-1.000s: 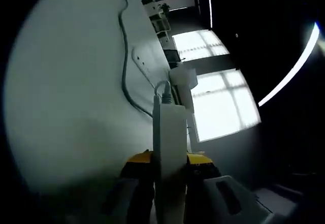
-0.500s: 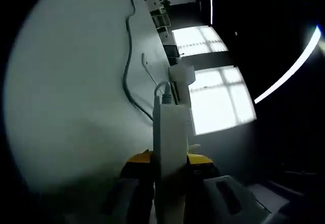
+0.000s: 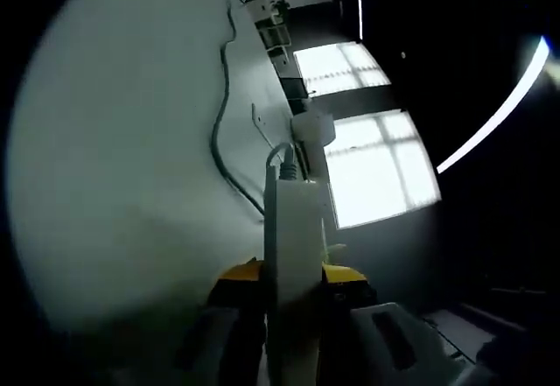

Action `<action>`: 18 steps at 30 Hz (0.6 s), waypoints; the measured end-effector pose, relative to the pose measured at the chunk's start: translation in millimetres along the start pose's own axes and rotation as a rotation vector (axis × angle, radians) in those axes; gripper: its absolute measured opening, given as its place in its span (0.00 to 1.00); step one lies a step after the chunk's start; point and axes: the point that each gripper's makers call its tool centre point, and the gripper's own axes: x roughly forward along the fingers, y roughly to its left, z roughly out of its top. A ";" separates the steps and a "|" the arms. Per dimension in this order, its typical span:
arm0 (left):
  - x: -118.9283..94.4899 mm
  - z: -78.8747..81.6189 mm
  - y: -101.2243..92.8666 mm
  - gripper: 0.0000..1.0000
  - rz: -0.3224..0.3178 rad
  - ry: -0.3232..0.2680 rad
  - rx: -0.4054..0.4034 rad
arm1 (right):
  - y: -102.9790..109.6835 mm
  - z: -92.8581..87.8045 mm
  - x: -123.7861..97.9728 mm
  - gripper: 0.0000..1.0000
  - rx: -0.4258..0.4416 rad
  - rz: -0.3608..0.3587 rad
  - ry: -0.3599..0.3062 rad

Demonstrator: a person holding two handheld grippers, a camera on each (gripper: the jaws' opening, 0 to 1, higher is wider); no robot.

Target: Pick up the power strip scattered on the table, fix it on the side mounting bracket of the table, and press the switch

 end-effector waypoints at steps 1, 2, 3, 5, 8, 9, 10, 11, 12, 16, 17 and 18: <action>-1.5 -0.5 -0.4 0.26 -0.009 -0.001 -0.006 | 3.1 -1.0 2.2 0.49 0.005 0.015 0.002; -3.0 -0.9 -0.6 0.26 -0.016 -0.002 -0.014 | 4.9 -2.4 4.2 0.49 0.008 0.022 0.008; -3.5 -7.6 -2.5 0.26 -0.019 0.000 -0.014 | 6.5 -3.6 6.1 0.49 0.004 0.023 0.012; -5.9 -10.9 -2.6 0.26 -0.015 0.005 -0.007 | 9.7 -5.8 9.3 0.49 -0.007 0.032 0.025; -9.5 -27.6 -6.2 0.26 -0.013 0.004 -0.005 | 13.5 -6.8 12.3 0.49 -0.015 0.040 0.033; -11.0 -29.3 -7.3 0.26 -0.014 0.005 -0.004 | 14.8 -7.0 13.6 0.49 -0.017 0.042 0.036; -12.5 -31.1 -8.3 0.26 -0.015 0.006 -0.002 | 16.1 -7.2 14.8 0.49 -0.020 0.044 0.038; -13.6 -31.6 -8.5 0.26 -0.015 0.006 0.000 | 17.6 -7.4 16.3 0.49 -0.021 0.048 0.039; -15.1 -32.8 -8.3 0.26 -0.016 0.012 -0.003 | 19.0 -7.9 18.1 0.49 -0.020 0.050 0.041; -24.4 -35.0 -10.6 0.26 -0.025 0.005 0.000 | 27.5 -12.8 24.7 0.49 -0.016 0.061 0.050; -27.5 -35.9 -11.3 0.26 -0.035 0.005 -0.003 | 30.1 -13.7 26.2 0.49 -0.013 0.066 0.050; -29.6 -36.3 -11.2 0.26 -0.039 0.003 -0.007 | 31.7 -14.5 27.4 0.49 -0.011 0.069 0.051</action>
